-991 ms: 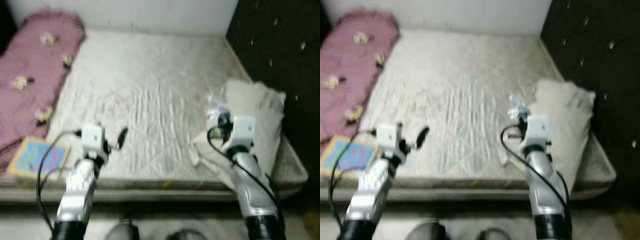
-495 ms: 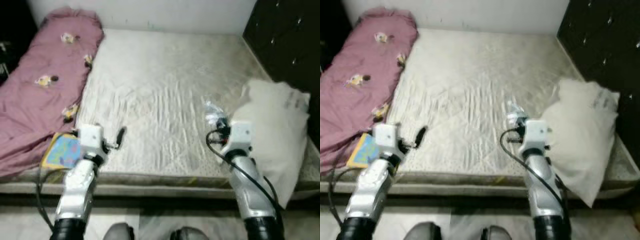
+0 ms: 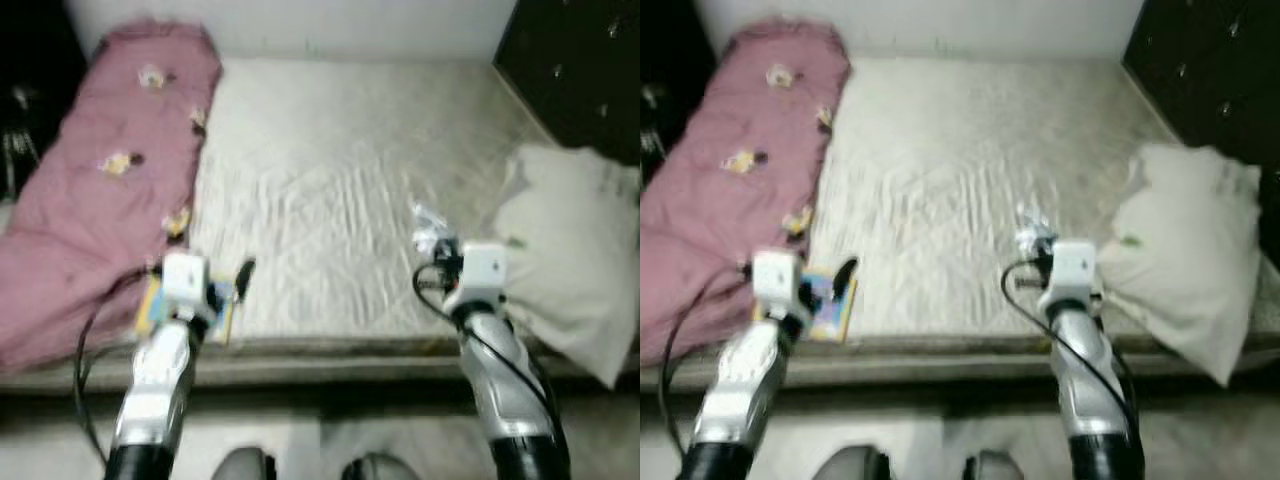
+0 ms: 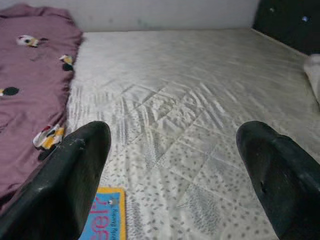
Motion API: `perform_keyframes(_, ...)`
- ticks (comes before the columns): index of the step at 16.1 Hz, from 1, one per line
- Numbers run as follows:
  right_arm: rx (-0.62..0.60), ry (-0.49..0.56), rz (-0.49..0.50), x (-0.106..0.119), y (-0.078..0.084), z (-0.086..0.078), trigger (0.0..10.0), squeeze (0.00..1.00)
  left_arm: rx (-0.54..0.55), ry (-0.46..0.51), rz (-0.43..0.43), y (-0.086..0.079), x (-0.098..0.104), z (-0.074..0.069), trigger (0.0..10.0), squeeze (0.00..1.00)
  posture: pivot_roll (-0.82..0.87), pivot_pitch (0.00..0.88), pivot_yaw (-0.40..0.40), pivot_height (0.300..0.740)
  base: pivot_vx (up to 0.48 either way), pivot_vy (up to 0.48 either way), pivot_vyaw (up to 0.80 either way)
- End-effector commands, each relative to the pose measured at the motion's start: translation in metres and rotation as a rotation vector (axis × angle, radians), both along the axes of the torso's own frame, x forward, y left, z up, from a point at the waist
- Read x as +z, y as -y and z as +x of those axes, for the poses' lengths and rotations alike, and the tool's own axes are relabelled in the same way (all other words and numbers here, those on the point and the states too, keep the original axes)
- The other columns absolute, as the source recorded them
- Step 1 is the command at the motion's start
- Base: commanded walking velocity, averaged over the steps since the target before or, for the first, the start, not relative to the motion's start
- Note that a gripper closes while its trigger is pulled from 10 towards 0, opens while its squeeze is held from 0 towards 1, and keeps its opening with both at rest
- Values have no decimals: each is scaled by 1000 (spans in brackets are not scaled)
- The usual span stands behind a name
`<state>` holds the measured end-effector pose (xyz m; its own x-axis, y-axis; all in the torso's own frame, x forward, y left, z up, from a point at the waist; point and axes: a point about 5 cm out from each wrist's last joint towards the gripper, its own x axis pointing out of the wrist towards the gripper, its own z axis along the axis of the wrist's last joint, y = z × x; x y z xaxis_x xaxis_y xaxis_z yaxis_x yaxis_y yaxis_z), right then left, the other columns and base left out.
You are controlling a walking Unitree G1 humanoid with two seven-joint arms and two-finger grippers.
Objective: Clean up the room
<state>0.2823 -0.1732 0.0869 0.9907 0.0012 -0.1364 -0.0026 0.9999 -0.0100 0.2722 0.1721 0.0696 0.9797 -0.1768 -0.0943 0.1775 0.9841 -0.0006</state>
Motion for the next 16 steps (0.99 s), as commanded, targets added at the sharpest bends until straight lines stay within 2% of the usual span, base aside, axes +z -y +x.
perform_keyframes(1, 11, 24, 8, 6, -4, 3, 10000, 0, 3, 22, 11, -5, 6, 3, 10000, 0, 13, 59, -47, 740, 0, 480, -706)
perform_keyframes(2, 13, 25, 5, 6, -4, 3, 10000, 0, -3, 40, 11, -4, 8, 3, 10000, 0, 14, 59, -48, 740, 0, 480, 0)
perform_keyframes(5, 17, 28, 0, 8, -4, 4, 10000, 0, -10, 69, 29, -5, 13, 4, 10000, 0, 12, 78, -50, 740, 0, 0, 0)
perform_keyframes(7, 22, 32, -6, 10, -3, 4, 10000, 0, 4, 97, 27, -10, 20, 5, 10000, 0, 11, 96, -51, 740, 0, 0, 0)
perform_keyframes(16, 38, 22, -16, 7, -4, 2, 10000, 0, 19, 70, 34, -20, 12, 0, 10000, 0, 15, 102, -52, 740, 0, 0, 0)
